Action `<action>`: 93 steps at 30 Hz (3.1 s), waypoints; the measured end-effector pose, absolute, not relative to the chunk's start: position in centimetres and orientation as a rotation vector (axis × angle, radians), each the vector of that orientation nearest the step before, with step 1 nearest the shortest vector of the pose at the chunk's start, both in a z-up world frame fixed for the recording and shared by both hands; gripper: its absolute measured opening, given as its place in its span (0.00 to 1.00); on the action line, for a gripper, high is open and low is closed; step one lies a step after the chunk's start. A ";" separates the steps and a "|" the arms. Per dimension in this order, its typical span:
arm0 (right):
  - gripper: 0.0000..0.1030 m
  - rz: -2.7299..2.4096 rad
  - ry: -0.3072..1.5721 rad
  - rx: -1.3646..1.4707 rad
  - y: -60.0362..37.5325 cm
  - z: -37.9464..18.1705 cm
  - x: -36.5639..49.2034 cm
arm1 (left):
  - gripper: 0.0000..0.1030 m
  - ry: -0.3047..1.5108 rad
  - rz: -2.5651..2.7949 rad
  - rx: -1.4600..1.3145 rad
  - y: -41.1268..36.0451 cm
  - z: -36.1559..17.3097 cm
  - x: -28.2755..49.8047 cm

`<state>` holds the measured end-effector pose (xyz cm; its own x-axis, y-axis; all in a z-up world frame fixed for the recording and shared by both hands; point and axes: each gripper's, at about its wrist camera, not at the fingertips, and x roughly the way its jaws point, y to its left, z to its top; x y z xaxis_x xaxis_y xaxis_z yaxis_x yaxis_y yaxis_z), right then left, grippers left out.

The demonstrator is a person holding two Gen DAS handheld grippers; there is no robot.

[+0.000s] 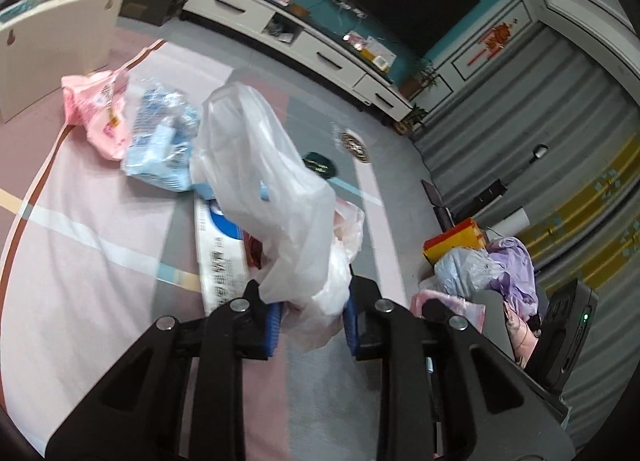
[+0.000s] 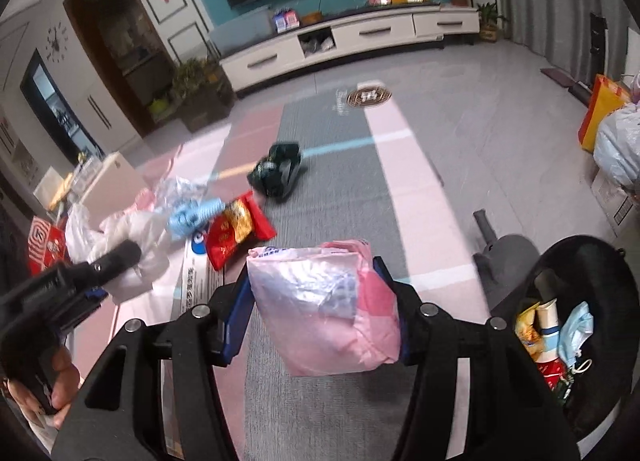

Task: Collect trash
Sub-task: 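Carry the white bag and pink bag over the bin with both tools, then open both tools to drop the white and pink bags into the bin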

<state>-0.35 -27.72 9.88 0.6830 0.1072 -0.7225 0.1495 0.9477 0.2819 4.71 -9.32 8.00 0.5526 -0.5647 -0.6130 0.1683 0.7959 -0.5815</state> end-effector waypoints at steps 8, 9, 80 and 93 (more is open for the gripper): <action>0.55 -0.074 0.725 0.323 -29.6 12.7 -3.3 | 0.25 0.851 -0.536 -0.457 -13.5 10.5 2.4; 0.55 -0.088 0.712 0.320 -29.9 13.1 -3.7 | 0.25 0.847 -0.542 -0.448 -13.9 10.7 2.1; 0.60 -0.608 0.932 0.702 -52.1 4.2 -11.6 | 0.27 1.247 -0.932 0.048 -44.0 -1.6 -4.0; 0.70 -0.610 0.909 0.717 -52.3 4.6 -12.2 | 0.48 1.231 -0.951 0.036 -43.5 -1.0 -4.3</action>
<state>-12.17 -52.34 4.62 0.4813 -0.1683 -0.8603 0.7325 0.6163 0.2893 -4.30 -43.46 -0.99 0.0152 -0.5932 -0.8049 0.6289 0.6315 -0.4535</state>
